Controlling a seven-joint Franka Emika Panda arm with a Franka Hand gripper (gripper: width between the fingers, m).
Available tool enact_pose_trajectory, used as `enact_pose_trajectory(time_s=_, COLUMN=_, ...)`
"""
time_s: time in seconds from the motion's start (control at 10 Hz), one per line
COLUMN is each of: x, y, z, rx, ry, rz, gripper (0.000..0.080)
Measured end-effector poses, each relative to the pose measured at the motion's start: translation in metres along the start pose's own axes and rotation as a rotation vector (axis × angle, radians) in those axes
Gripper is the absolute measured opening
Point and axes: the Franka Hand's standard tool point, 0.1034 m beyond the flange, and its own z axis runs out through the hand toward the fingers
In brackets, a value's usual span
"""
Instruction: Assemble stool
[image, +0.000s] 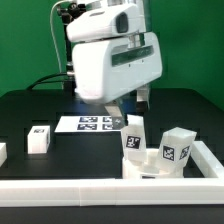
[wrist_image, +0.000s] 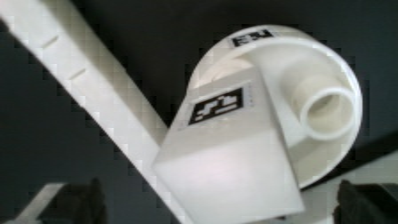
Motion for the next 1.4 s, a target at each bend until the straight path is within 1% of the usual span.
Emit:
enact_pose_trajectory(time_s=0.3, x=0.003, y=-0.003, z=0.009, rx=-0.006, ry=-0.038, rz=-0.278, gripper=0.0649)
enact_pose_trajectory(time_s=0.5, x=0.004, y=-0.006, z=0.017, rx=-0.001, ry=-0.073, rz=-0.423, gripper=0.0649)
enact_pose_trajectory(time_s=0.7, x=0.004, y=-0.007, z=0.019, rx=0.001, ry=-0.074, rz=-0.409, gripper=0.0649)
enact_pose_trajectory(time_s=0.8, x=0.004, y=-0.007, z=0.019, rx=0.001, ry=-0.074, rz=-0.409, gripper=0.0538)
enact_pose_trajectory(time_s=0.9, x=0.004, y=-0.007, z=0.019, rx=0.001, ry=-0.074, rz=-0.408, gripper=0.0373)
enact_pose_trajectory(time_s=1.0, x=0.004, y=-0.007, z=0.019, rx=0.002, ry=-0.074, rz=-0.408, gripper=0.0373)
enact_pose_trajectory(time_s=1.1, x=0.003, y=-0.007, z=0.019, rx=0.002, ry=-0.074, rz=-0.399, gripper=0.034)
enact_pose_trajectory(time_s=1.4, x=0.003, y=-0.007, z=0.019, rx=0.003, ry=-0.073, rz=-0.355, gripper=0.034)
